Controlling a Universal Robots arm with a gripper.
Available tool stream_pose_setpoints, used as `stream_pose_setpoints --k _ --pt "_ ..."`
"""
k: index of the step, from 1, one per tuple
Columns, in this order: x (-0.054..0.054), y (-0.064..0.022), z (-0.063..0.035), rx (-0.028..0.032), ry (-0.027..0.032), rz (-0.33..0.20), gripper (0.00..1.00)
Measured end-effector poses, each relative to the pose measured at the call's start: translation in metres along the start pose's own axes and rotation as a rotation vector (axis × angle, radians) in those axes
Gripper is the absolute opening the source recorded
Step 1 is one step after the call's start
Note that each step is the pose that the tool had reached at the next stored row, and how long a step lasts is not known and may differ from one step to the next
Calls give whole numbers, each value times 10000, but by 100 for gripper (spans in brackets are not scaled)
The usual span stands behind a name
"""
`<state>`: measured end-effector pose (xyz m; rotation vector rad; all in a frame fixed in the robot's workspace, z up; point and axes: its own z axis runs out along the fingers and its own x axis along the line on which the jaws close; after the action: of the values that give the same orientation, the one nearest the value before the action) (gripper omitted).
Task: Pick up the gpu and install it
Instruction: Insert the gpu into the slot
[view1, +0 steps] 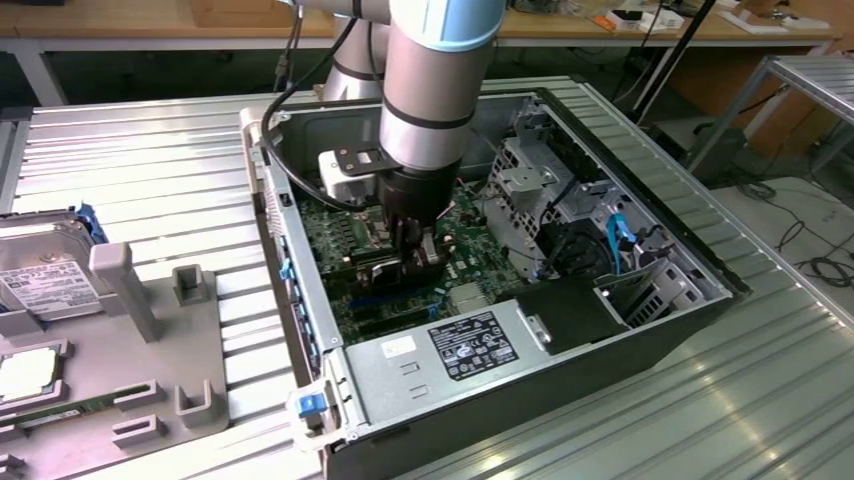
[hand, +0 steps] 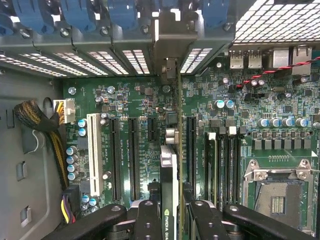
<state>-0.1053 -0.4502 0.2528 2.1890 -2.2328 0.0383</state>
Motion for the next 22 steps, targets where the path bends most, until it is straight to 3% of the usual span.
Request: stream_pose_setpoints --k 7,8,9,10,22 --pt "-1 3 21 4 -19 -3 27" --pt "1 5 20 1 -44 -12 27" --pt "4 4 22 7 -119 -55 27" --pt "9 4 22 7 -128 -64 27" --pt "19 3 23 7 -131 -81 27"
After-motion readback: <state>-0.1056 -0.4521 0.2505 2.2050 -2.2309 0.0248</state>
